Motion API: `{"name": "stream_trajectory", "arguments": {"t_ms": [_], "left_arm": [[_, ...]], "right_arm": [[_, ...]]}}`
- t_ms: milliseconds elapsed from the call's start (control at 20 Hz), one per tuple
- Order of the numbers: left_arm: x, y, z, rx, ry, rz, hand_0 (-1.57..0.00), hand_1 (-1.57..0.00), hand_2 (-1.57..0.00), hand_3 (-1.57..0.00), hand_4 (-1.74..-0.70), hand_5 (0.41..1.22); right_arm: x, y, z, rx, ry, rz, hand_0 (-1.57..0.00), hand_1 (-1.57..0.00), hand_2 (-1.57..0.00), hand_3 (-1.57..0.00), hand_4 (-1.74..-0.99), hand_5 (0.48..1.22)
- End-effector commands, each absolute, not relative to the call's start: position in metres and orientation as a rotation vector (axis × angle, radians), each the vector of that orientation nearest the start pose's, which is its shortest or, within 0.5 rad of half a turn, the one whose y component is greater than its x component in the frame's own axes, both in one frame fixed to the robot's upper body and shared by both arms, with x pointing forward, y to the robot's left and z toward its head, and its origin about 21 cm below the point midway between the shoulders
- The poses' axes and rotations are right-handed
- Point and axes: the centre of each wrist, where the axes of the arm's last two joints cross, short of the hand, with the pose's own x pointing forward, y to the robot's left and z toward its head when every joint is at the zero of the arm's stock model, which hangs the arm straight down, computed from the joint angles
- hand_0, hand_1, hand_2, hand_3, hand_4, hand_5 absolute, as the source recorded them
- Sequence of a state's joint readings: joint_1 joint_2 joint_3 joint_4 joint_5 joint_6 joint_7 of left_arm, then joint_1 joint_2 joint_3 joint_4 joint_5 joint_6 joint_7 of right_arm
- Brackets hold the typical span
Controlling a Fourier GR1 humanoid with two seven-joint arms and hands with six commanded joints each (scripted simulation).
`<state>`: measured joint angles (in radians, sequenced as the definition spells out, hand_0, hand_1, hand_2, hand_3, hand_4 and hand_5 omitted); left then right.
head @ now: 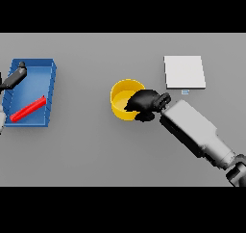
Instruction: Pick up the red beaker and tilt it to pour out 1 green nut into yellow bowl. Pick up the yellow bowl and place it on the metallic measuring scale.
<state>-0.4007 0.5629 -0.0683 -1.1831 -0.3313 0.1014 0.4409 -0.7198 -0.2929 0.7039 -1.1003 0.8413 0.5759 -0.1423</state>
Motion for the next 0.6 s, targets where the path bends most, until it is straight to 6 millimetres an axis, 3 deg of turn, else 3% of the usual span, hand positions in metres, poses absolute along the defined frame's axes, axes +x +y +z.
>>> {"name": "stream_trajectory", "arguments": {"t_ms": [0, 100, 300, 550], "left_arm": [[0.343, 0.343, 0.076, 0.854, -1.103, -0.449, 0.00, 0.00, 0.00, 0.00, -0.74, 0.690], [0.340, 0.343, 0.076, 0.855, -1.108, -0.453, 0.00, 0.00, 0.00, 0.00, -0.74, 0.689], [0.342, 0.346, 0.078, 0.869, -1.110, -0.454, 0.00, 0.00, 0.00, 0.00, -0.73, 0.685], [0.339, 0.347, 0.076, 0.860, -1.112, -0.460, 0.00, 0.00, 0.00, 0.00, -0.74, 0.690]], "right_arm": [[0.355, -0.110, 0.053, -0.271, -1.074, 2.138, -1.42, -1.42, -1.25, -1.27, -1.681, 1.180], [0.352, -0.111, 0.052, -0.275, -1.079, 2.127, -1.47, -1.47, -1.28, -1.37, -1.702, 1.195], [0.354, -0.113, 0.060, -0.271, -1.124, 2.136, -1.53, -1.53, -1.31, -1.40, -1.725, 1.210], [0.356, -0.118, 0.089, -0.316, -1.136, 2.102, -1.56, -1.56, -1.40, -1.27, -1.736, 1.217]]}}
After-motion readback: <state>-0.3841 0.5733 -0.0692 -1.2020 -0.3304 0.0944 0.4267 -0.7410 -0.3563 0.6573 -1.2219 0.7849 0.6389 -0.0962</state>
